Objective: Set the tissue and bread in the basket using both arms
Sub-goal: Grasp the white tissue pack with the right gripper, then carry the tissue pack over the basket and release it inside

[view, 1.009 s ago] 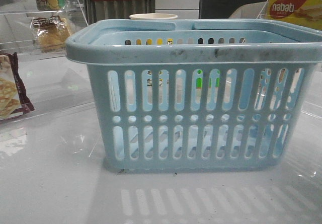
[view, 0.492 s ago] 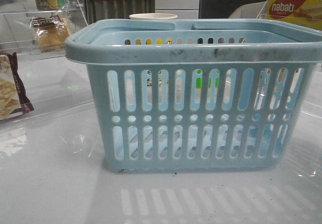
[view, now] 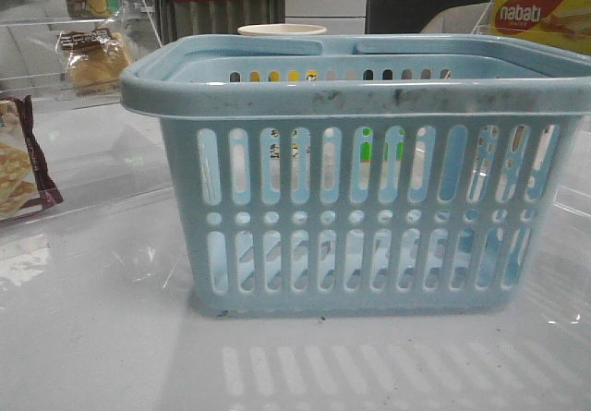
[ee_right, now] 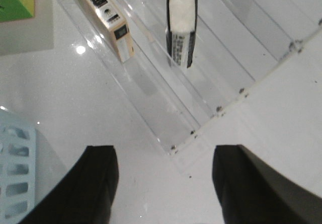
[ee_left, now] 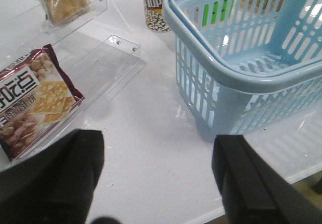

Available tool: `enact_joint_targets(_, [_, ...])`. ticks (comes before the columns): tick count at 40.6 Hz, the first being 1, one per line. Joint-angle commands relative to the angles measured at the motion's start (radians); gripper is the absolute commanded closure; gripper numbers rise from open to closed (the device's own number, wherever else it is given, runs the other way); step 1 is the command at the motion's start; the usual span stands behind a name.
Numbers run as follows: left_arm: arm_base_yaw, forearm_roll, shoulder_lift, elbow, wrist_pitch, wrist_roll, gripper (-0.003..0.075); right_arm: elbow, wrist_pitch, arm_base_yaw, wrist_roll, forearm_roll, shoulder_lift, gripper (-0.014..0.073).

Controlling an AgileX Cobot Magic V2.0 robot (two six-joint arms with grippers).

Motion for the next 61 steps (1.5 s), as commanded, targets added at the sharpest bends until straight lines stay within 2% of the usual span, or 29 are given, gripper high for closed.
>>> enact_joint_targets(1, [-0.019, -0.015, 0.013, -0.026, -0.082, -0.004, 0.0214, -0.105, -0.059, -0.008, -0.002, 0.017, 0.058, 0.0074])
enact_joint_targets(15, [-0.019, -0.015, 0.013, -0.026, -0.082, -0.004, 0.0214, -0.287, -0.128, -0.008, -0.003, 0.022, 0.303, 0.0074])
enact_joint_targets(25, [-0.019, -0.015, 0.013, -0.026, -0.082, -0.004, 0.0214, -0.308, -0.24, -0.008, -0.013, 0.013, 0.388, 0.008])
enact_joint_targets(27, [-0.019, -0.015, 0.013, -0.026, -0.082, -0.004, 0.0214, -0.308, -0.245, -0.008, -0.013, 0.011, 0.393, 0.0104])
enact_joint_targets(32, [-0.019, -0.015, 0.013, -0.026, -0.082, -0.004, 0.0214, -0.308, -0.254, -0.008, -0.013, 0.011, 0.394, 0.0272])
enact_joint_targets(36, [-0.019, -0.015, 0.013, -0.026, -0.082, -0.004, 0.0214, -0.308, -0.252, -0.008, -0.013, 0.012, 0.382, 0.0396])
enact_joint_targets(39, [-0.019, -0.015, 0.013, -0.026, -0.082, -0.004, 0.0214, -0.308, -0.249, -0.006, -0.013, 0.012, 0.361, 0.0431])
enact_joint_targets(53, [-0.019, -0.015, 0.013, -0.026, -0.082, -0.004, 0.0214, -0.308, -0.217, 0.031, -0.013, 0.038, 0.119, 0.0433])
enact_joint_targets(61, [-0.019, -0.015, 0.013, -0.026, -0.082, -0.004, 0.0214, -0.308, -0.164, 0.153, -0.013, 0.053, -0.05, 0.0433])
